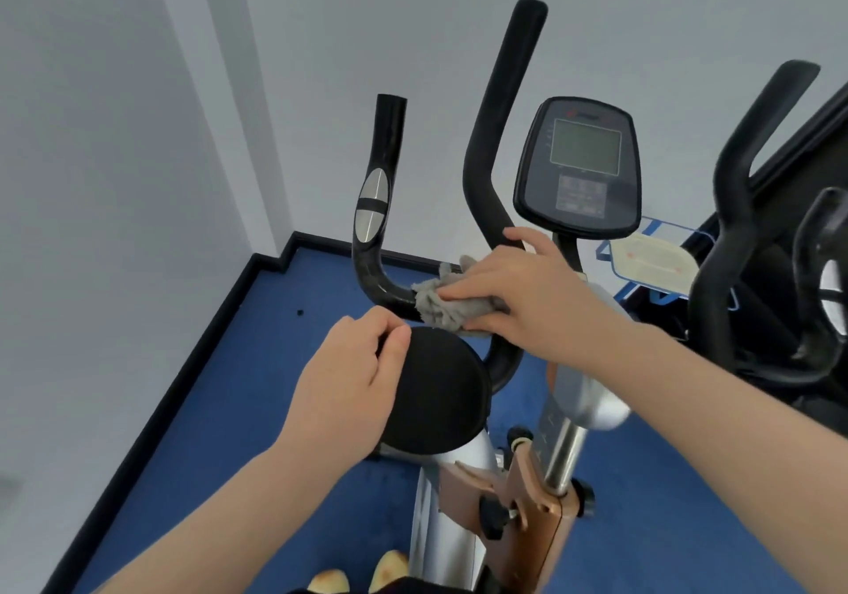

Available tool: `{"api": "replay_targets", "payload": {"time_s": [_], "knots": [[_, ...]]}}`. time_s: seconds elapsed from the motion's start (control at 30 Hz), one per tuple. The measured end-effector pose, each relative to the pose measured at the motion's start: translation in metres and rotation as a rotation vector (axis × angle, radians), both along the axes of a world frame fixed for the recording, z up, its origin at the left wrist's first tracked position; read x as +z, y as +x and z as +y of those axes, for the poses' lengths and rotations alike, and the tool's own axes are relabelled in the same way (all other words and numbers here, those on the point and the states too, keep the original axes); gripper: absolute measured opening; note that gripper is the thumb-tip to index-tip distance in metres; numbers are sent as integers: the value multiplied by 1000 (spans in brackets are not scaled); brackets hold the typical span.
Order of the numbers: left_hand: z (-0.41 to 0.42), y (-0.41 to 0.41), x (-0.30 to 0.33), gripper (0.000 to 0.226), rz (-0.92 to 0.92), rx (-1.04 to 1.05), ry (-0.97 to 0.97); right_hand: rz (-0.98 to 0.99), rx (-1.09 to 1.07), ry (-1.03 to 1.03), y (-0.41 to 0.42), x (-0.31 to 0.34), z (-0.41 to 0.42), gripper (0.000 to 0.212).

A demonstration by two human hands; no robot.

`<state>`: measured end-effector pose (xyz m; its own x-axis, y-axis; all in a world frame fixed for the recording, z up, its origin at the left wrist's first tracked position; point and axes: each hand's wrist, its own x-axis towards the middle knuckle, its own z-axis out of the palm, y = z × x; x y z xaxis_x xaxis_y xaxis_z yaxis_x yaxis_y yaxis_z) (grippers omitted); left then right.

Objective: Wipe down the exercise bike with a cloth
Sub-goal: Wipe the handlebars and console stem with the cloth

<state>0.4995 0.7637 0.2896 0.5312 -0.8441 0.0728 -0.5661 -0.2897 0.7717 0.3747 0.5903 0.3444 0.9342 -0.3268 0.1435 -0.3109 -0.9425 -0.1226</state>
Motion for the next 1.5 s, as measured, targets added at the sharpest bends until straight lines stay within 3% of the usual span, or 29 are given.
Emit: {"api": "replay_targets", "payload": {"time_s": [0.1,0.17,0.37,0.67,0.93,1.07,1.17,1.33,1.5], "knots": [[0,-1,0,25,18,16,-17,17,-13,-6,19,0,5,28],[-1,-2,0,27,27,19,-23,-4,-47,115,37,-1,8,32],[-1,0,-1,22,7,11,-16,112,126,17,8,20,-21,34],[1,-3,-5,25,89,29,-89,149,93,41,22,9,-8,31],[0,-4,-6,26,58,42,-118,63,84,184,44,1,-2,27],[-1,-2,-6,29,33,27,-105,87,168,122,38,3,-12,29],[-1,-3,-6,25,27,35,-119,-23,103,182,48,-3,-2,25],[-1,-3,-5,22,27,31,-125,-361,-201,601,73,-20,14,33],[-2,-3,-6,23,22,37,-121,-158,-128,428,66,-10,11,24]]}}
